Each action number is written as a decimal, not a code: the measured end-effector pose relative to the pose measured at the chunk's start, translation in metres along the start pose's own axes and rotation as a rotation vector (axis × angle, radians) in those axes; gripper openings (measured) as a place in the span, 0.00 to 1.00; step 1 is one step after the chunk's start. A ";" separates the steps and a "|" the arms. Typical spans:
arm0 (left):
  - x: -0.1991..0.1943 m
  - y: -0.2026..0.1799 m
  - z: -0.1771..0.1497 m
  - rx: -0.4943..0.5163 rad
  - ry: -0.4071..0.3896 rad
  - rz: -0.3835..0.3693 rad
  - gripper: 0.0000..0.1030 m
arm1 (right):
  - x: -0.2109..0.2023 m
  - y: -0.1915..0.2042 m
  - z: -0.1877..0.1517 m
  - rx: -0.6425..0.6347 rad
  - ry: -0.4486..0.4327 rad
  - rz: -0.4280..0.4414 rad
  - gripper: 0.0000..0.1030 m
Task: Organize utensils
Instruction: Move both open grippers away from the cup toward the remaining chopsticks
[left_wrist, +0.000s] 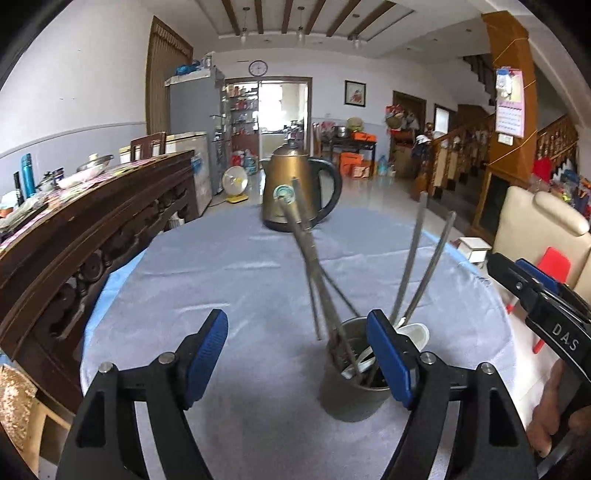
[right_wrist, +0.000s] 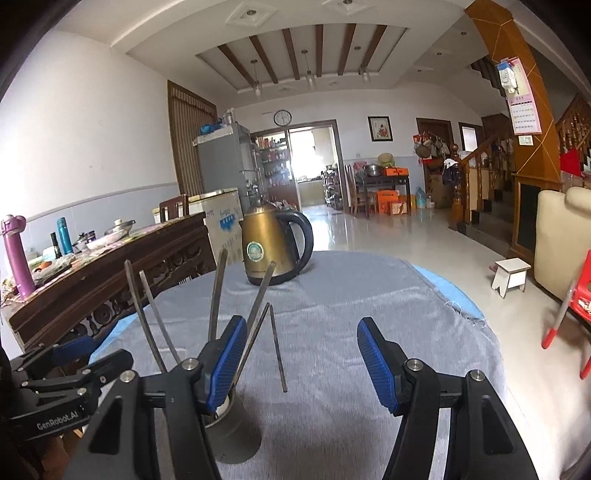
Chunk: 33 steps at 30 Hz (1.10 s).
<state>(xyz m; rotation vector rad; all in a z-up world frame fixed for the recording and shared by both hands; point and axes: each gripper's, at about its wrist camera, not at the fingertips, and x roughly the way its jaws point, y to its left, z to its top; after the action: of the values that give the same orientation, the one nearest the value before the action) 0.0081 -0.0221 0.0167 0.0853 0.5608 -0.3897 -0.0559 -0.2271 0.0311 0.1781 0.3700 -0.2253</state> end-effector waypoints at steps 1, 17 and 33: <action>-0.001 0.001 0.000 0.000 0.002 0.011 0.76 | 0.000 0.001 -0.001 -0.002 0.004 -0.001 0.64; 0.019 0.026 -0.008 -0.022 0.086 0.134 0.76 | 0.007 0.004 -0.003 -0.002 0.056 -0.030 0.64; 0.031 0.036 -0.017 -0.050 0.150 0.175 0.76 | 0.015 -0.009 -0.008 0.036 0.108 -0.035 0.64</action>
<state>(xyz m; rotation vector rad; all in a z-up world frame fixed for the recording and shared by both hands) 0.0375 0.0039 -0.0152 0.1149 0.7051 -0.1994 -0.0472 -0.2362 0.0166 0.2195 0.4768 -0.2575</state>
